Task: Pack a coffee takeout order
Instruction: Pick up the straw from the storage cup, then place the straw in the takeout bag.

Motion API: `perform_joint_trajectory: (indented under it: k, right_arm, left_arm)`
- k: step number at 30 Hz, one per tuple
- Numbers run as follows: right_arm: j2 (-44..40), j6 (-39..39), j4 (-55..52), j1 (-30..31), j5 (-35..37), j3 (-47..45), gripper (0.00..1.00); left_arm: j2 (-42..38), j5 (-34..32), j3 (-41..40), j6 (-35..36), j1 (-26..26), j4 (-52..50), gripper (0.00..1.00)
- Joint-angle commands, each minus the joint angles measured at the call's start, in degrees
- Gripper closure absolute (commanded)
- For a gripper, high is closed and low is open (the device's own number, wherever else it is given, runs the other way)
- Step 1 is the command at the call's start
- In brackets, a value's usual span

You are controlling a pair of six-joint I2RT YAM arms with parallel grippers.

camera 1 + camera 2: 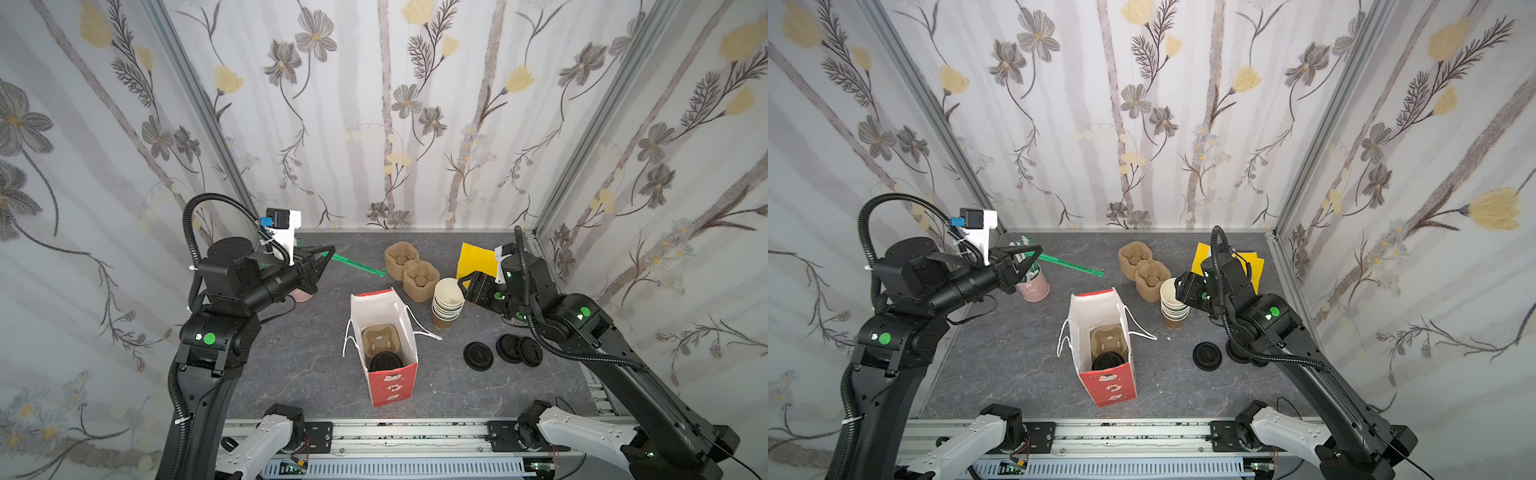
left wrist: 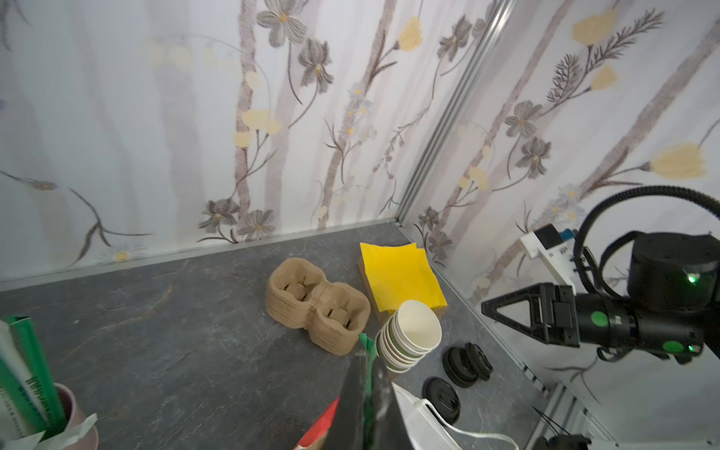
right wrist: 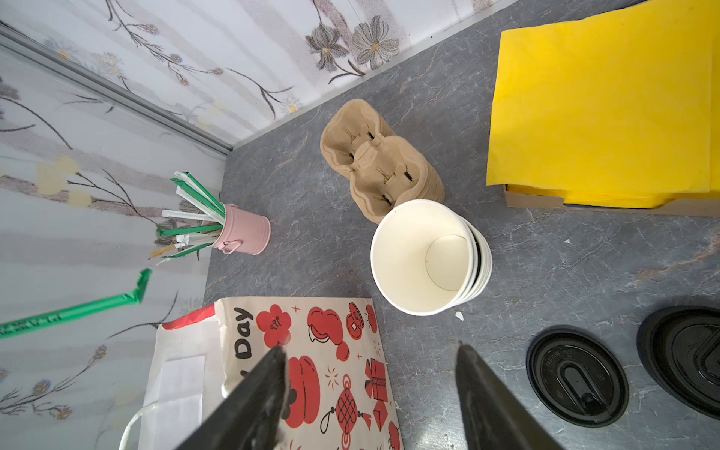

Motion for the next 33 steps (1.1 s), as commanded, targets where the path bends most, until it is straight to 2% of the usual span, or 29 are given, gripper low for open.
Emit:
perform_joint_trajectory:
  k: [1, 8, 12, 18, 24, 27, 31, 33]
  right_arm:
    - [0.2, 0.0, 2.0, 0.0, -0.3, -0.2, 0.31]
    - [-1.8, 1.0, 1.9, 0.0, 0.2, -2.2, 0.31]
    - [-2.2, 1.2, 1.8, 0.0, 0.0, -2.9, 0.31]
    - [-1.9, 1.2, 1.6, 0.0, -0.1, -2.9, 0.31]
    - [-1.8, 1.2, 1.9, 0.0, -0.3, -3.2, 0.31]
    - [-2.0, 1.4, 1.9, 0.0, -0.3, -3.5, 0.31]
    - [-2.3, 2.0, 2.1, 0.0, -0.3, -3.8, 0.31]
    - [-2.5, 2.2, 2.1, 0.0, -0.2, -4.1, 0.31]
  left_arm:
    - [-1.2, 7.8, -1.1, 4.2, -1.2, 2.1, 1.0]
    - [-6.4, 7.7, -3.4, 10.2, -2.3, 1.5, 1.0]
    - [-8.9, 3.5, -5.7, 14.0, -2.3, -1.7, 1.0]
    - [-8.2, 0.1, -5.8, 18.8, -2.5, -10.3, 1.0]
    - [-6.7, 0.0, -7.0, 19.5, -5.1, -12.1, 1.0]
    - [-4.7, -5.8, -7.1, 20.4, -9.5, -12.2, 1.0]
    - [-0.3, -20.0, -5.5, 23.7, -18.2, -12.1, 1.0]
    - [2.0, -24.6, -4.7, 25.2, -21.7, -12.1, 1.0]
